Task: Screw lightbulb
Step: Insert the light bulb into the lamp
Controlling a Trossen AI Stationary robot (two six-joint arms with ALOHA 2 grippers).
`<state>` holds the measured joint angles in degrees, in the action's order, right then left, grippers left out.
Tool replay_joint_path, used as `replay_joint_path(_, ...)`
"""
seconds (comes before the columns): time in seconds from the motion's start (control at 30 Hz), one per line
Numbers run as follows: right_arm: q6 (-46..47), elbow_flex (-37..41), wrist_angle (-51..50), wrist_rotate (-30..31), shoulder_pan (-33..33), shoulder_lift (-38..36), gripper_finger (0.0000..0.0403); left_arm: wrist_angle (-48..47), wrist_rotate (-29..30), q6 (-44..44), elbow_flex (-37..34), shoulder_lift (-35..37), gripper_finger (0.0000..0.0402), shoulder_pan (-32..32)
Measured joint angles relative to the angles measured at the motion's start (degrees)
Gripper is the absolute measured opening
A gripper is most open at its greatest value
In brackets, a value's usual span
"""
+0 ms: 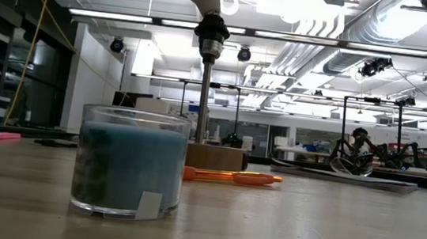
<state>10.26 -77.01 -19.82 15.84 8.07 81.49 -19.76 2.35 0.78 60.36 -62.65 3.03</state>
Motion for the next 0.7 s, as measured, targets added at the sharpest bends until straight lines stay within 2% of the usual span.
replay_joint_path(0.1, -0.36, 0.02, -0.04, -0.28, -1.68, 0.81, 0.0332, -0.03, -0.09, 1.67, 0.00, 0.63, 0.0000, 0.00)
replay_joint_path(0.33, -1.13, 0.04, 3.78, -9.89, -5.15, 5.05, 0.0332, -0.01, -0.26, 3.57, 0.00, 0.34, 0.0000, -0.11)
replay_joint_path(0.7, -1.71, 0.07, 3.96, -10.45, -5.21, 5.67, 0.0332, 2.03, -2.22, 5.49, 0.00, -0.93, 0.0000, -0.13)
